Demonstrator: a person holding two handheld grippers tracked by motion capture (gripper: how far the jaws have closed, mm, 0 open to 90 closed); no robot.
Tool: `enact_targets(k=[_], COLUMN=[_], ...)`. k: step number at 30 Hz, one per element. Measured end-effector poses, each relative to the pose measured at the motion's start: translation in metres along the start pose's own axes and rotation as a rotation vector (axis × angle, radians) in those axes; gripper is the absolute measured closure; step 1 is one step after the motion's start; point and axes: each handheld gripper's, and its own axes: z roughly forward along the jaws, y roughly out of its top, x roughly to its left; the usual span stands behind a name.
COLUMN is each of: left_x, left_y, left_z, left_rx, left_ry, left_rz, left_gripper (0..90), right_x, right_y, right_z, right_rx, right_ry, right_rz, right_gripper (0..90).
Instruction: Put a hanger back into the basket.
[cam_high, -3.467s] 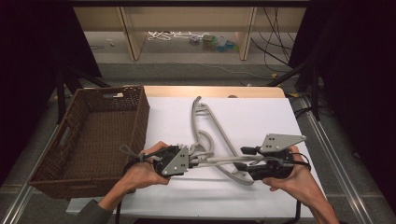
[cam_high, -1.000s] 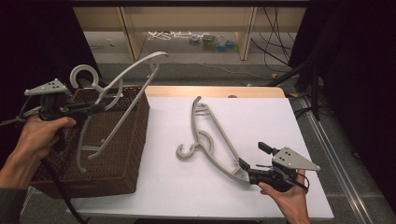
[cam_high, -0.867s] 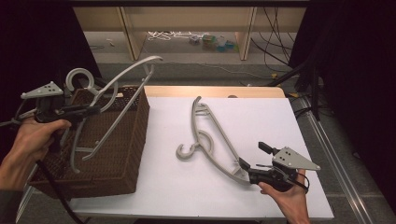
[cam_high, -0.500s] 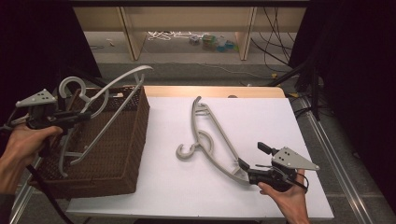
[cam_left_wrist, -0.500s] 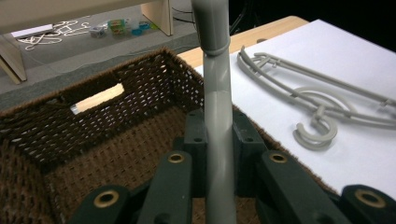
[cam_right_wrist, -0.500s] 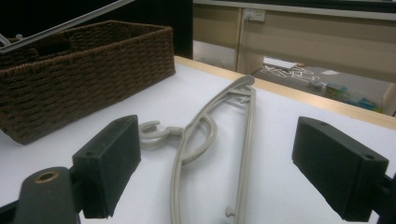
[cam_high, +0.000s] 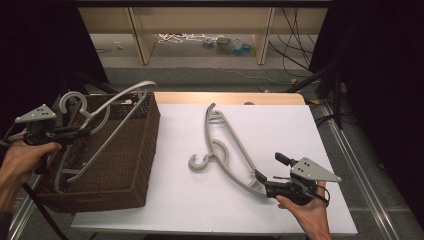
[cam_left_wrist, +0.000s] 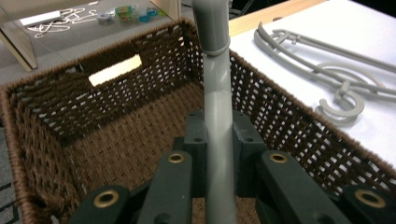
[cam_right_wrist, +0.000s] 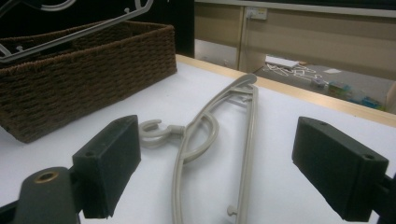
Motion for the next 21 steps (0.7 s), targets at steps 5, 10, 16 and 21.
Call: enact_targets(k=[5, 10, 16, 21], left_x=[0.007, 0.014, 0.018, 0.021], left_y=[-0.009, -0.017, -0.024, -0.024], left_z=[-0.001, 0.001, 0.01, 0.019], left_rx=[0.024, 0.061, 0.105, 0.176], left_ry=[0.018, 0.038, 0.032, 0.039], left_rz=[-0.017, -0.039, -0.063, -0.05], left_gripper=[79.3, 79.3, 79.2, 79.2], right_x=[-0.001, -0.001, -0.001, -0.001], right_y=[0.0, 0.0, 0.0, -0.001], right_z=[0.0, 0.0, 0.001, 0.001], right_rx=[-0.005, 0.001, 0.002, 0.001], right_ry=[0.0, 0.001, 0.006, 0.001], right_rz=[0.001, -0.001, 0.006, 0.003], right_gripper=[16.4, 16.4, 16.4, 16.4])
